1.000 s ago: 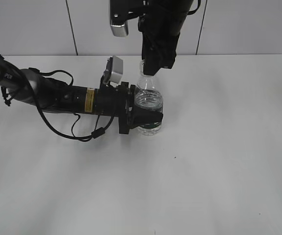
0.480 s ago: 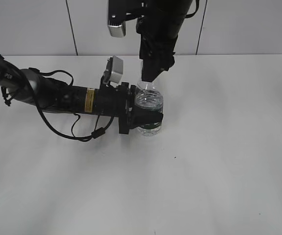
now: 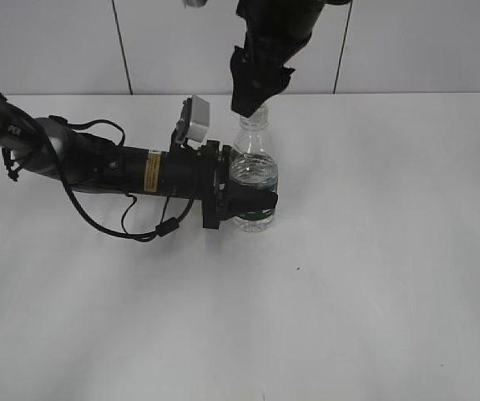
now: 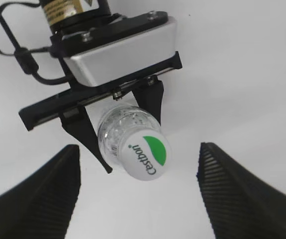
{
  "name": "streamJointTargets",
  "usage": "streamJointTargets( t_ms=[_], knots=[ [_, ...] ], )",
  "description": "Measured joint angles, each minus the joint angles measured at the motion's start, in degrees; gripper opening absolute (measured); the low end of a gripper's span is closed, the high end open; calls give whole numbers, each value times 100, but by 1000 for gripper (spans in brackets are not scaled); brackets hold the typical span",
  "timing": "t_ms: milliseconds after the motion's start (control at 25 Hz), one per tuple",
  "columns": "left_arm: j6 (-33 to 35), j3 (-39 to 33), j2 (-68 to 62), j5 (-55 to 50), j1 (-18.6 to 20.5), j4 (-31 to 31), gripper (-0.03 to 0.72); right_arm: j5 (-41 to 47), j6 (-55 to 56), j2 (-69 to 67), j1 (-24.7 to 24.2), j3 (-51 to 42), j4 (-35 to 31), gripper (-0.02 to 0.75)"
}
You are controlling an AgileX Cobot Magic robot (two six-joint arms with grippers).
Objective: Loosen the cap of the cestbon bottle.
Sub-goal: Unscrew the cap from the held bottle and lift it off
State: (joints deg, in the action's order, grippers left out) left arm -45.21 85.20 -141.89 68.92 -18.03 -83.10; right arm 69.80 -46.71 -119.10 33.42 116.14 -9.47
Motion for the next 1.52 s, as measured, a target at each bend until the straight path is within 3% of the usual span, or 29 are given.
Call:
streamJointTargets(
  t_ms=[400,640,880,1520],
  knots=[
    [-12,0,0,0,0,22,406,0,4671,89,0,0,0,557],
    [-17,0,0,0,0,37,406,5,6200,89,0,0,55,555],
    [-23,0,0,-6,0,77,406,5,6689,-25,0,0,73,555],
    [-23,0,0,-6,0,79,406,16,6740,-400,0,0,343,554]
  ],
)
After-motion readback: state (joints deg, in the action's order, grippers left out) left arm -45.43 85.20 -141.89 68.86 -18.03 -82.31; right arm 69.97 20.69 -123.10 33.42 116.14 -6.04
